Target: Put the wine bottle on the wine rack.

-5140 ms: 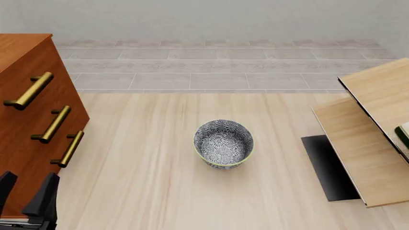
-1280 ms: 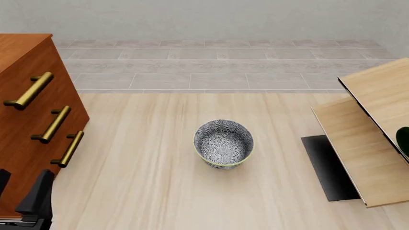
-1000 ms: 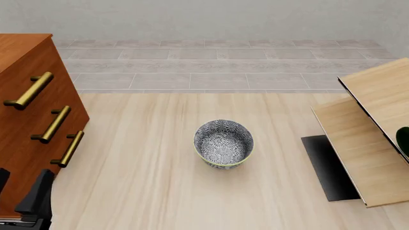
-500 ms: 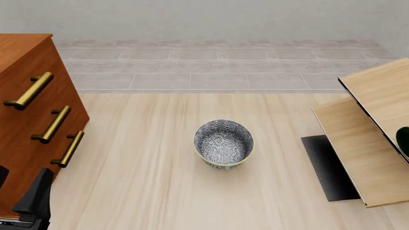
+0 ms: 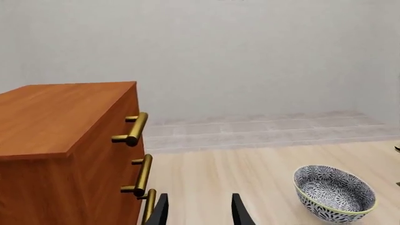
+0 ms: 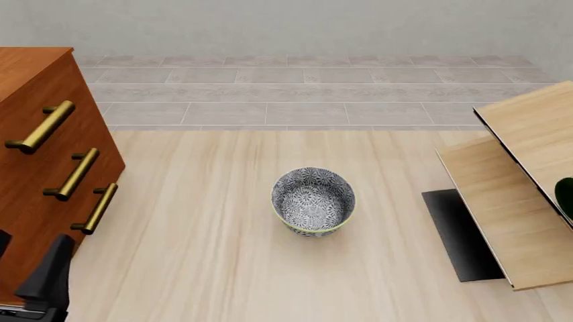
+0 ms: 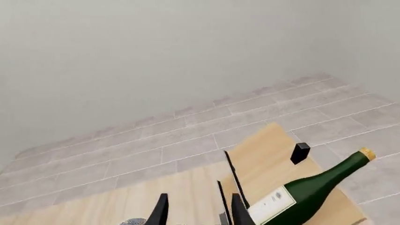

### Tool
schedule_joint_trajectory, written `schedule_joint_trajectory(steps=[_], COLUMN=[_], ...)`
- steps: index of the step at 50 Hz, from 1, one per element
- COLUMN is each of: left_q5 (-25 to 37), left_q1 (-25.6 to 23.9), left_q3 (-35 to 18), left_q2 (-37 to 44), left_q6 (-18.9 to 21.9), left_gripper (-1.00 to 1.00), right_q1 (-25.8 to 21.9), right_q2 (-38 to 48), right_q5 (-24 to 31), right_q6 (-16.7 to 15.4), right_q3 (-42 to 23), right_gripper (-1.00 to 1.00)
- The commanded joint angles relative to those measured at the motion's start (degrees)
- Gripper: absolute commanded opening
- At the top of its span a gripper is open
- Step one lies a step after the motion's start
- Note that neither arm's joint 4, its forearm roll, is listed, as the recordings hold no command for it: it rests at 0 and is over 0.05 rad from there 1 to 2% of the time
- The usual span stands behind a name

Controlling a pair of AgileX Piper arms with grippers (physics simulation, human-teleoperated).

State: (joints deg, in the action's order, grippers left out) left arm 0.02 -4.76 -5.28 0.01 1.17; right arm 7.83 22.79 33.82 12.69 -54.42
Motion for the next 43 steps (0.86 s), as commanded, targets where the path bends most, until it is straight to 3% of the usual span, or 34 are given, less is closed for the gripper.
schedule_joint_trajectory(steps=[1,10,12,15,20,28,29,43], left_q5=[1.47,3.42,4.1,4.83,6.12,8.18,8.63,15.41], left_q1=[-0.58,-1.08,-1.26,-1.51,-1.99,-2.52,-2.57,-4.51], left_q3=[-1.87,-5.07,-6.15,-7.46,-9.52,-12.89,-13.71,-24.48], left_q2=[0.0,0.0,0.0,0.0,0.0,0.0,0.0,-0.01], left_q6=[0.32,0.41,0.31,0.23,0.2,0.01,-0.02,0.02], left_gripper=[1.0,1.0,1.0,1.0,1.0,1.0,1.0,1.0], right_q1=[-5.69,-8.62,-9.18,-10.71,-13.0,-16.54,-17.35,-20.9], right_q2=[-5.59,-9.9,-11.16,-12.88,-14.7,-16.5,-16.91,-21.57], right_q5=[1.35,1.69,1.81,2.11,2.83,4.2,4.37,6.0], right_q6=[-0.82,-1.64,-3.38,-2.76,-5.15,-6.29,-7.44,-7.89], right_q3=[1.3,2.23,2.33,2.77,2.75,1.85,1.69,3.35], right_gripper=[1.0,1.0,1.0,1.0,1.0,1.0,1.0,1.0])
